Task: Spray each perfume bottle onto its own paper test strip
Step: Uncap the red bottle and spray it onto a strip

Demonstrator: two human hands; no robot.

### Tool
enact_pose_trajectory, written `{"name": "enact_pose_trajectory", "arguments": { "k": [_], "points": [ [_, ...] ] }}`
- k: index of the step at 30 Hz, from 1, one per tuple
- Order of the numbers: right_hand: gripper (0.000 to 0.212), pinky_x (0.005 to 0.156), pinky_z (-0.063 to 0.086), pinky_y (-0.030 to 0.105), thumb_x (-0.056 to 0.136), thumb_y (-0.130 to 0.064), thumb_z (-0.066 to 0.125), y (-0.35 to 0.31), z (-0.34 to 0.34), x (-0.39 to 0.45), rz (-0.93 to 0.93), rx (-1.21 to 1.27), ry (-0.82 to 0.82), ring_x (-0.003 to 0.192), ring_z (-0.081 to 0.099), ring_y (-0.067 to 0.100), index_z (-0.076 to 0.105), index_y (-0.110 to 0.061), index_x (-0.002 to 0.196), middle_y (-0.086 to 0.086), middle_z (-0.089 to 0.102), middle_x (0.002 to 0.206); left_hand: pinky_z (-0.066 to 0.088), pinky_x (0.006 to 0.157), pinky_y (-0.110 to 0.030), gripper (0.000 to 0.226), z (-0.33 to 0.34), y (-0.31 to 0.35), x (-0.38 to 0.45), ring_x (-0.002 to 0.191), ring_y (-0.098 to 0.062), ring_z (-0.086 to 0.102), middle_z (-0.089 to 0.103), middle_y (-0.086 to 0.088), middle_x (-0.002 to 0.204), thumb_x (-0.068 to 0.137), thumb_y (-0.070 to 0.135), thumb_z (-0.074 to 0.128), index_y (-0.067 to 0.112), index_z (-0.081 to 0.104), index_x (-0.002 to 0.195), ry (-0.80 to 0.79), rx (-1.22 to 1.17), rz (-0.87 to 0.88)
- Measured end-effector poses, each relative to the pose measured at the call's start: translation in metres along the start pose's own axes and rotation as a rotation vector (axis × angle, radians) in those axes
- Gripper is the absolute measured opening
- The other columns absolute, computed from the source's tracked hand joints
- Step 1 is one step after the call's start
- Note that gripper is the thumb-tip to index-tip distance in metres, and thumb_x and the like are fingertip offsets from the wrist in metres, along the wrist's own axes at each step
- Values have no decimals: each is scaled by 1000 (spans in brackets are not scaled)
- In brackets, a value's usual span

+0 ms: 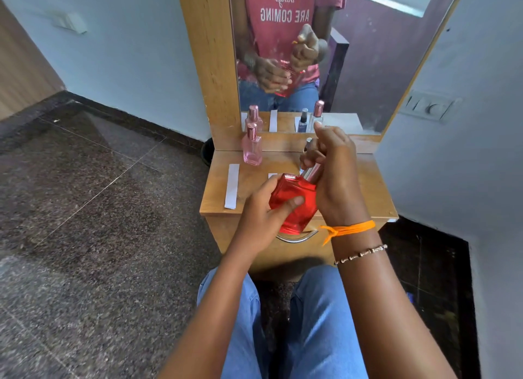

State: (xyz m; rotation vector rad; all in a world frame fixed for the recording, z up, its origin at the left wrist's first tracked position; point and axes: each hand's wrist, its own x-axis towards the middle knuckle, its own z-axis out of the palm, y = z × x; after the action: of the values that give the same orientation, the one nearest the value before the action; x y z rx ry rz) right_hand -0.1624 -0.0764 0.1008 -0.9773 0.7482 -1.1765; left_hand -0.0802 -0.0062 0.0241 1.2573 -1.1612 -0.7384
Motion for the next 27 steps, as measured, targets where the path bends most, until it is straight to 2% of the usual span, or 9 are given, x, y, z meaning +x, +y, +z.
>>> {"name": "enact_pose_trajectory", "arguments": {
  "k": [5,8,10,13,16,18,22,25,27],
  "points": [
    [28,44,23,23,93,-27,41,-12,-20,5,276,96,-545,36,25,9,37,-18,67,-8,20,39,50,78,-21,21,-8,-4,-8,90,-7,65,72,7,91,76,26,72,24,69,97,-241,-374,-191],
    [28,48,29,24,95,-29,32,-14,-32,4,250,107,-762,41,28,9,45,-13,77,-5,19,43,51,80,-20,33,-8,-4,-12,92,-7,65,72,7,92,67,40,78,26,70,96,-330,-462,-230],
    [25,55,34,25,98,-22,33,-11,-36,5,136,16,-665,47,36,11,50,-10,83,-7,33,46,51,79,-21,27,-1,-3,-11,90,-8,65,72,7,91,71,33,75,28,68,97,-188,-363,-192],
    [17,66,36,31,96,-16,48,-1,-31,5,-27,-211,-363,60,42,14,53,-15,79,-4,46,56,54,80,-30,29,12,1,-8,92,-8,66,70,7,98,77,31,67,29,62,106,84,-28,-57],
    [31,52,34,27,95,-13,51,10,-20,5,-5,-82,-133,45,32,9,42,-17,66,-10,35,46,53,86,-37,33,13,1,-8,94,-10,65,70,4,100,78,34,65,27,60,110,100,130,-9],
    [34,42,30,22,95,-19,48,9,-20,11,124,54,-167,37,25,9,36,-19,64,-8,27,41,53,85,-38,33,9,0,-10,92,-12,67,71,1,98,78,36,65,24,61,108,36,96,-43],
    [31,37,30,17,93,-33,39,3,-30,22,362,264,-481,31,23,8,33,-19,67,-7,19,37,52,77,-23,20,-3,-3,-10,87,-8,66,72,6,89,80,24,63,22,66,100,-131,-182,-190],
    [27,35,32,15,92,-33,35,-5,-35,27,317,502,-604,35,18,8,36,-17,70,-5,15,41,52,77,-21,17,-8,-5,-16,88,-5,66,73,9,89,77,25,70,26,72,94,-287,-395,-300],
    [20,42,38,19,90,-26,39,-10,-40,35,242,524,-584,40,24,9,43,-15,73,-5,23,42,51,77,-19,28,-10,-9,-22,91,-6,66,74,8,91,68,36,77,27,73,95,-319,-448,-330]
  ]
}}
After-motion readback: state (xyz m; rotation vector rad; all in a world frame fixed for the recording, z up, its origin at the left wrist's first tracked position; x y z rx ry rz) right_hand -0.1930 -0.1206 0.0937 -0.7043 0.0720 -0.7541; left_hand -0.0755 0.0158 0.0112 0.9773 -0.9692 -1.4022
